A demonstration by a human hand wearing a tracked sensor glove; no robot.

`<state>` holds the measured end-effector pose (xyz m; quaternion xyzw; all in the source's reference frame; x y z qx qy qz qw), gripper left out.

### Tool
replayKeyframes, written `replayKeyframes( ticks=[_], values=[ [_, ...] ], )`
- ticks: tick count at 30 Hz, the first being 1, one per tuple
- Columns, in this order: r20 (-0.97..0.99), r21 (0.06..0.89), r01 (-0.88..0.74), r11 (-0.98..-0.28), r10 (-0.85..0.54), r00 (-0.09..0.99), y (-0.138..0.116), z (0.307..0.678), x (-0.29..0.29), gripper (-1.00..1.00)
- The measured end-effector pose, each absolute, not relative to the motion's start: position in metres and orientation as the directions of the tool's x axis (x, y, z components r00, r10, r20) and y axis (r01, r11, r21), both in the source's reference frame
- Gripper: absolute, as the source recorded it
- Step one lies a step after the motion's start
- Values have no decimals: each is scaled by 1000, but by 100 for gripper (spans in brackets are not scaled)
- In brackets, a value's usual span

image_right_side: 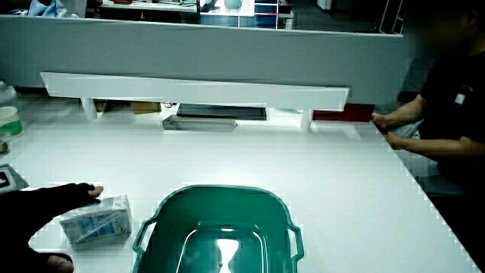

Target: Pick milk from desk

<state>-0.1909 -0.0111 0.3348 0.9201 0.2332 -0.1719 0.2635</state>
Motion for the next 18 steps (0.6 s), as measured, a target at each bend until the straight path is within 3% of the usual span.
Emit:
replayKeyframes(
  ticks=[1,2,3,4,5,7,8,9,10,11,14,18],
  values=[
    [-460,402,535,-743,342,820,-14,334,-191,0],
    [-381,355,569,-742,441,812,-18,333,-193,0],
    [-434,399,523,-753,347,831,-20,334,-195,0],
    [-582,498,473,-727,124,804,-20,352,-206,0],
    [-509,477,456,-751,187,840,-23,335,-197,0],
    [-464,454,452,-768,229,856,-29,337,-200,0],
    [-498,512,406,-757,123,858,-31,336,-200,0],
    [-468,527,390,-755,125,875,-33,335,-200,0],
    [-440,476,409,-779,192,877,-37,340,-203,0],
    [-461,585,330,-741,31,887,-38,338,-203,0],
    [-506,528,373,-763,70,860,-48,347,-208,0],
    [-529,569,370,-734,18,848,-55,362,-215,0]
  ],
)
